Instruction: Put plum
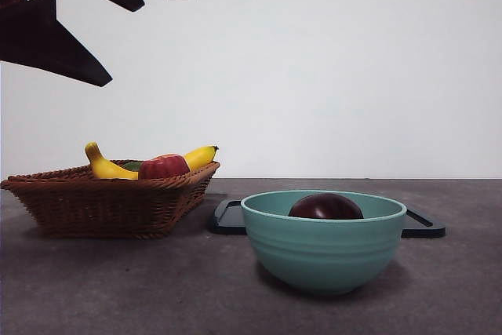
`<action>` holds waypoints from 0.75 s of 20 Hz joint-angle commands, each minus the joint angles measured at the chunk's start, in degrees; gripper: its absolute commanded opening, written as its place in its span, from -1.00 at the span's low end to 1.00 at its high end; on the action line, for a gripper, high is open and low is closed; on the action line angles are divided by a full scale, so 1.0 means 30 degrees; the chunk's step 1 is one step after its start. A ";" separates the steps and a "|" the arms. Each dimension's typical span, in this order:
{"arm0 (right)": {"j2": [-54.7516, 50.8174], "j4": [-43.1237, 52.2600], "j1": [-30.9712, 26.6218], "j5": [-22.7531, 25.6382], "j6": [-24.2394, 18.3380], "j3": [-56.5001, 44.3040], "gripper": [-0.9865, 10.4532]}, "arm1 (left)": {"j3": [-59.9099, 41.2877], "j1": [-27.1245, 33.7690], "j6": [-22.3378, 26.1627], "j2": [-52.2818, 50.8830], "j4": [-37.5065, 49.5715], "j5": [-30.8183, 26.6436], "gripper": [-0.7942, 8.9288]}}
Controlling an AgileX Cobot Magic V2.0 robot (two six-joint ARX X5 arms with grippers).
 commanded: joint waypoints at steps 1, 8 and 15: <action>0.0729 0.0182 0.0342 0.0007 0.0459 0.0073 -0.15 | 0.0146 -0.0131 -0.0051 0.0124 0.0087 0.0095 -0.07; 0.4255 0.4561 0.3053 0.2113 0.2514 -0.2055 -0.15 | 0.0146 -0.0124 -0.0051 0.0124 0.0087 0.0095 -0.07; 0.8539 0.7883 0.5748 0.5952 0.3220 -0.2076 -0.22 | 0.0153 -0.0124 -0.0044 0.0124 0.0080 0.0087 -0.07</action>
